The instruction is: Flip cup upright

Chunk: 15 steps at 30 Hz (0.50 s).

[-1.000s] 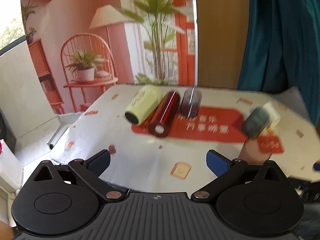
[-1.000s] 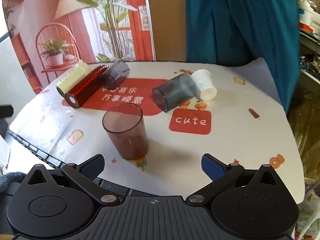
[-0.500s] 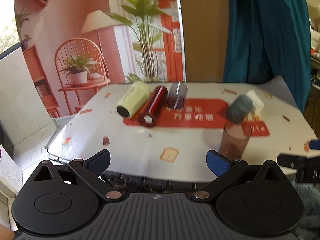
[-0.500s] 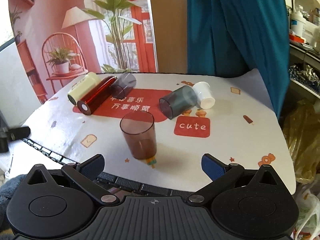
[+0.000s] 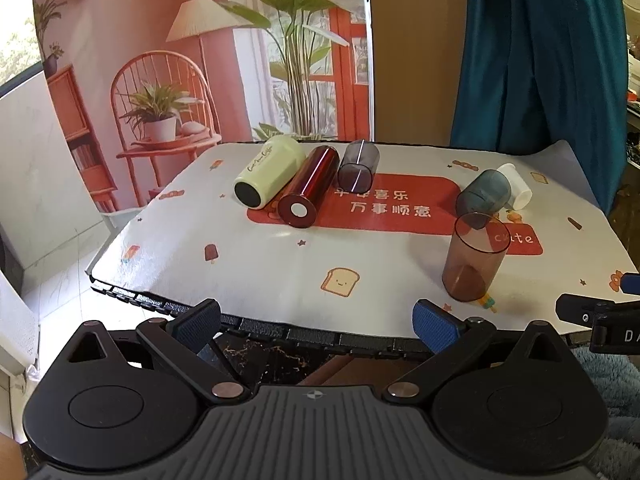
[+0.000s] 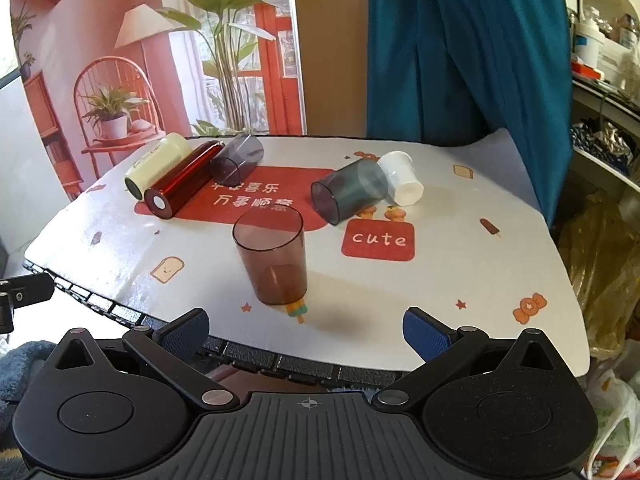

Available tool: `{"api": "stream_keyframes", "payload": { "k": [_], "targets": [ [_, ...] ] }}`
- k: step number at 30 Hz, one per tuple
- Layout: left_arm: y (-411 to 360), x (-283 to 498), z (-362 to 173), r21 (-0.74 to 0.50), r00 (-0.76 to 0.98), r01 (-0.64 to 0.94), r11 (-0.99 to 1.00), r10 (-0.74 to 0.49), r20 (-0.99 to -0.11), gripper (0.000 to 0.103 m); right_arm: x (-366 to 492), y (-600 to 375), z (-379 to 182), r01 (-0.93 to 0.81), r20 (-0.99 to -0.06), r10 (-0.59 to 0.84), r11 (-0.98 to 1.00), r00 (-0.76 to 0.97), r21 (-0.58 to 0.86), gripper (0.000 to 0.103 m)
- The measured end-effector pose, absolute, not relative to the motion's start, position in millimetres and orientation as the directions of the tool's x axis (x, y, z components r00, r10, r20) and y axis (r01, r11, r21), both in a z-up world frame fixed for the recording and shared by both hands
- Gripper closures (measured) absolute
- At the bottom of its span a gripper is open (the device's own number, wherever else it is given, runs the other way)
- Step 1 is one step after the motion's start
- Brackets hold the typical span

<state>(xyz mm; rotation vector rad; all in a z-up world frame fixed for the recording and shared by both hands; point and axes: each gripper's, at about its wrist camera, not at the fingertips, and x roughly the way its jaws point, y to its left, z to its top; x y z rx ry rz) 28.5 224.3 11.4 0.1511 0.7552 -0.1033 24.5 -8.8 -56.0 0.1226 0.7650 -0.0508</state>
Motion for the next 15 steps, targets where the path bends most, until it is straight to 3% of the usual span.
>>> {"api": "stream_keyframes", "payload": {
  "k": [15],
  "targets": [
    [223.3,31.7,8.5,0.092,0.712,0.135,0.987,-0.032,-0.701,0.0,26.8,-8.5,-56.9,0.089,-0.695,-0.002,0.992,0.719,0.09,0.0]
  ]
}}
